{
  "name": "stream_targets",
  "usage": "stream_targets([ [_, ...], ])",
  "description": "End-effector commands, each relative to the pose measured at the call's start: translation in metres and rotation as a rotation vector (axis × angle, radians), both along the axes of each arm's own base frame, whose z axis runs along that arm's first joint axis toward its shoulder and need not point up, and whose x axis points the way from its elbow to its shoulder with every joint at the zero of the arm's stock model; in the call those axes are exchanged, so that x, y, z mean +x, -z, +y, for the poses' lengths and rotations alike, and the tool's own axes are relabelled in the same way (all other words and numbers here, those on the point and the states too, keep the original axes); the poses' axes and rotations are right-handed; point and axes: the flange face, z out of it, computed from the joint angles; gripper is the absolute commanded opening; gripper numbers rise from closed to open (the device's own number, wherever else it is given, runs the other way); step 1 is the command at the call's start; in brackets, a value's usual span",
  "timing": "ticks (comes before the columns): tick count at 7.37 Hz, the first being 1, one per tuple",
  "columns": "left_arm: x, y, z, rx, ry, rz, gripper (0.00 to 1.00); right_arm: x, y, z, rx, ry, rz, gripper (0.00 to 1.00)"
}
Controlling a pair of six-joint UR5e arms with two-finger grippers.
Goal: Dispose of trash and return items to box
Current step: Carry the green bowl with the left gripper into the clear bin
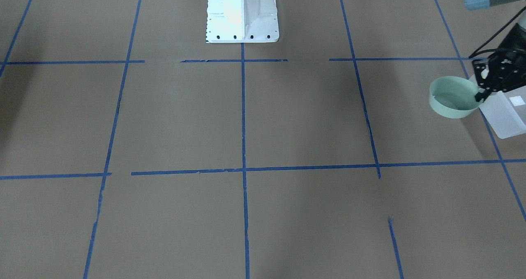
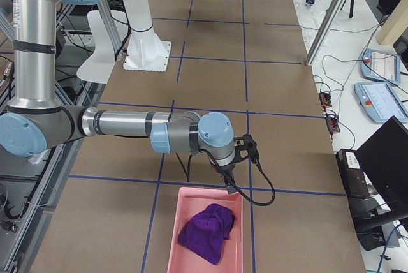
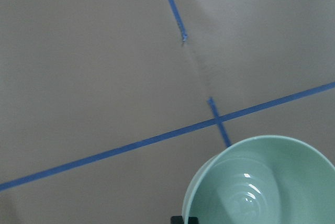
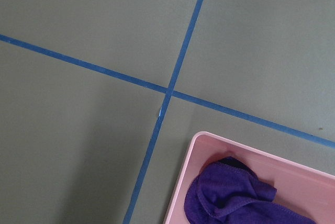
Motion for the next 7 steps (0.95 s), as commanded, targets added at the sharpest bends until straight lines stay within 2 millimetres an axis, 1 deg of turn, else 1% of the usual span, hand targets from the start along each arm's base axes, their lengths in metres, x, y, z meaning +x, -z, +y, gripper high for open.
stream_targets([
  [1,-0.107,-0.111,0.001,0.083,-0.098,-0.131,0.0,0.0,0.001,-0.001,0.004,0.001,0.0,1.0],
  [2,-0.136,-0.155,0.009,0.088,-0.129,-0.166,0.0,0.0,0.0,0.0,0.005,0.002,0.0,1.0],
  [3,-0.149,-0.188,0.016,0.081,-0.166,-0.184,0.0,0.0,0.001,-0.001,0.007,0.002,0.0,1.0],
  [4,-0.151,-0.214,0.042,0.062,-0.171,-0.186,0.0,-0.001,0.001,-0.001,0.008,0.004,0.001,1.0],
  [6,-0.148,-0.254,0.086,0.087,-0.105,-0.174,0.0,-0.002,-0.001,0.0,0.006,0.008,0.002,1.0],
  [7,-0.146,-0.275,0.099,0.089,-0.062,-0.158,0.0,-0.003,0.0,-0.001,0.008,0.011,0.002,1.0],
])
